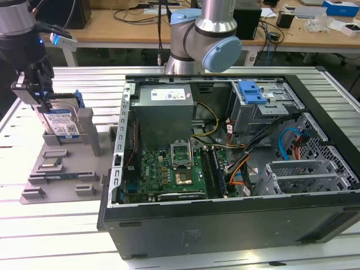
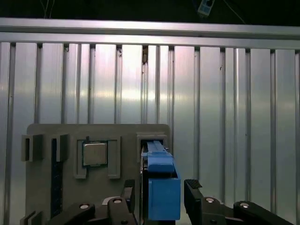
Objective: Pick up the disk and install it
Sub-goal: 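Pick up the disk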
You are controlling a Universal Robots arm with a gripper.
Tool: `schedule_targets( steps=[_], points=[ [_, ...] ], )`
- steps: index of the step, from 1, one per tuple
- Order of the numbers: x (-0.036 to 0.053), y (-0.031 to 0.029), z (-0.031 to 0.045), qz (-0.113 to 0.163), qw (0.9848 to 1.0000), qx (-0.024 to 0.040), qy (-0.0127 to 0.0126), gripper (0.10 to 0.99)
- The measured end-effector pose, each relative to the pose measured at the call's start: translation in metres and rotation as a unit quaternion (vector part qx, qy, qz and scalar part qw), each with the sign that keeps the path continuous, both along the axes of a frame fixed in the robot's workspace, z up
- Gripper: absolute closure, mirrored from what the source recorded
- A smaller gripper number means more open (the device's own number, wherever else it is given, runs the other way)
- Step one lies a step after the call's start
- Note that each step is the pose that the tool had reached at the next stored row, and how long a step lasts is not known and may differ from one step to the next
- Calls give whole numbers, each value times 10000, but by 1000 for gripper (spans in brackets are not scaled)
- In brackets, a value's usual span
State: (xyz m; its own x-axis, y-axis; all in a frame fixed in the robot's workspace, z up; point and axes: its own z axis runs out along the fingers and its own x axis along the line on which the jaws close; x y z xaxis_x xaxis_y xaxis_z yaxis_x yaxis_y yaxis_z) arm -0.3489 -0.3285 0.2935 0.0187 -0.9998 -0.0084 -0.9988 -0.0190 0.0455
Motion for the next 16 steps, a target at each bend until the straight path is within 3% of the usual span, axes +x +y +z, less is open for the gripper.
schedule_targets(
  steps=[1, 2, 14, 16],
  points=[
    [1, -1, 0, 2, 10000, -3, 0, 557],
    [1, 0, 0, 1, 10000, -5, 0, 718],
    [1, 1, 3, 1, 10000, -10, 0, 718],
    [1, 1, 37, 1, 10000, -10, 0, 718]
  ],
)
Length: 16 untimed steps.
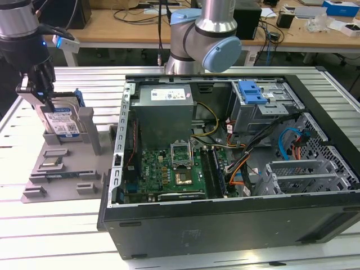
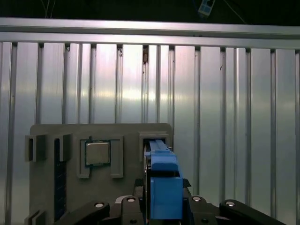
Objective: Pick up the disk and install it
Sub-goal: 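Pick up the disk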
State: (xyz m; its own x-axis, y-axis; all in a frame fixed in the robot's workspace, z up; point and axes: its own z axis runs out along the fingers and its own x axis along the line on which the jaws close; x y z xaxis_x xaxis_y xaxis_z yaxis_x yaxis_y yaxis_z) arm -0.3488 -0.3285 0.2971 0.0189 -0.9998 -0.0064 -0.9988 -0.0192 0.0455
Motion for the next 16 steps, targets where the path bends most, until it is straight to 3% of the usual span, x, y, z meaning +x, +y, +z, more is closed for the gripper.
schedule_targets(
  steps=[3, 16],
  points=[
    [0, 1, 84, 0, 10000, 0, 0, 718],
    [0, 9, 328, 0, 10000, 0, 0, 718]
  ],
)
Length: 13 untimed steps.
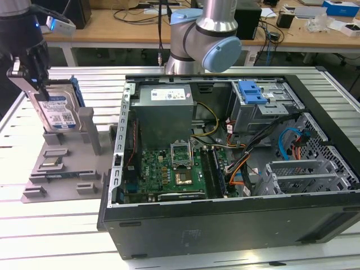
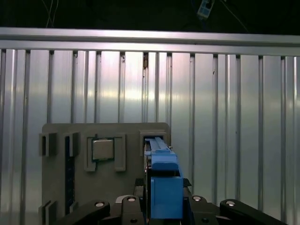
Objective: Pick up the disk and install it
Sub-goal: 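Pick up the disk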
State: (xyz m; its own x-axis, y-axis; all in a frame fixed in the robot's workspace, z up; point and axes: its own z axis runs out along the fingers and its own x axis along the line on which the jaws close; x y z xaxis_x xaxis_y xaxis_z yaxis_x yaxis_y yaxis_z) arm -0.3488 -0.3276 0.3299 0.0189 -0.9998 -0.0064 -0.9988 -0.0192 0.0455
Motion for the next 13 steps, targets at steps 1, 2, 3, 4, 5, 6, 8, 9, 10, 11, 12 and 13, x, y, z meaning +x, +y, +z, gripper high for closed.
schedule_targets(
  steps=[1, 2, 3, 4, 5, 6, 8, 9, 10, 11, 12, 13],
  points=[
    [0, 1, 25, 0, 10000, 0, 0, 718],
    [0, 2, 44, 0, 10000, 0, 0, 718],
    [0, 4, 84, 0, 10000, 0, 0, 718],
    [0, 5, 116, 0, 10000, 0, 0, 718],
    [0, 6, 135, 0, 10000, 0, 0, 718],
    [0, 6, 158, 0, 10000, 0, 0, 718],
    [0, 8, 201, 0, 10000, 0, 0, 718],
    [0, 9, 224, 0, 10000, 0, 0, 718],
    [0, 9, 242, 0, 10000, 0, 0, 718],
    [0, 10, 268, 0, 10000, 0, 0, 718],
    [0, 11, 284, 0, 10000, 0, 0, 718],
    [0, 12, 318, 0, 10000, 0, 0, 718]
  ],
)
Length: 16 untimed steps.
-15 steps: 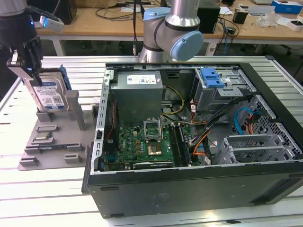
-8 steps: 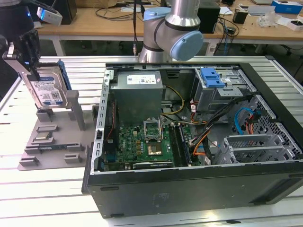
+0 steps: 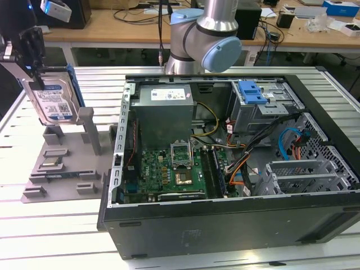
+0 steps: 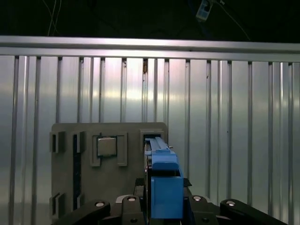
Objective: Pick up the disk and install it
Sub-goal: 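Pick up the disk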
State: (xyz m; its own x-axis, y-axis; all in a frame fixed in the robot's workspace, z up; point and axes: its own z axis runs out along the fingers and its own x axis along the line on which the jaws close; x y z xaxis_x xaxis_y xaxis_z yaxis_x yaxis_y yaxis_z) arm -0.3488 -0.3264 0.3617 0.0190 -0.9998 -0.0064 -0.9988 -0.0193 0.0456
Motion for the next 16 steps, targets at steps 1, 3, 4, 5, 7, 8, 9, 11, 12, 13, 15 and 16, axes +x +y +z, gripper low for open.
schedule_targets(
  steps=[1, 3, 4, 5, 7, 8, 9, 11, 12, 13, 15, 16],
  points=[
    [0, 1, 44, 0, 10000, 0, 0, 718],
    [0, 3, 109, 0, 10000, 0, 0, 718],
    [0, 3, 126, 0, 10000, 0, 0, 718],
    [0, 4, 142, 0, 10000, 0, 0, 718],
    [0, 4, 185, 0, 10000, 0, 0, 718],
    [0, 4, 202, 0, 10000, 0, 0, 718],
    [0, 5, 218, 0, 10000, 0, 0, 718],
    [0, 5, 280, 0, 10000, 0, 0, 718],
    [0, 6, 323, 0, 10000, 0, 0, 718],
    [0, 6, 341, 0, 10000, 0, 0, 718],
    [0, 6, 388, 0, 10000, 0, 0, 718],
    [0, 6, 423, 0, 10000, 0, 0, 718]
  ],
)
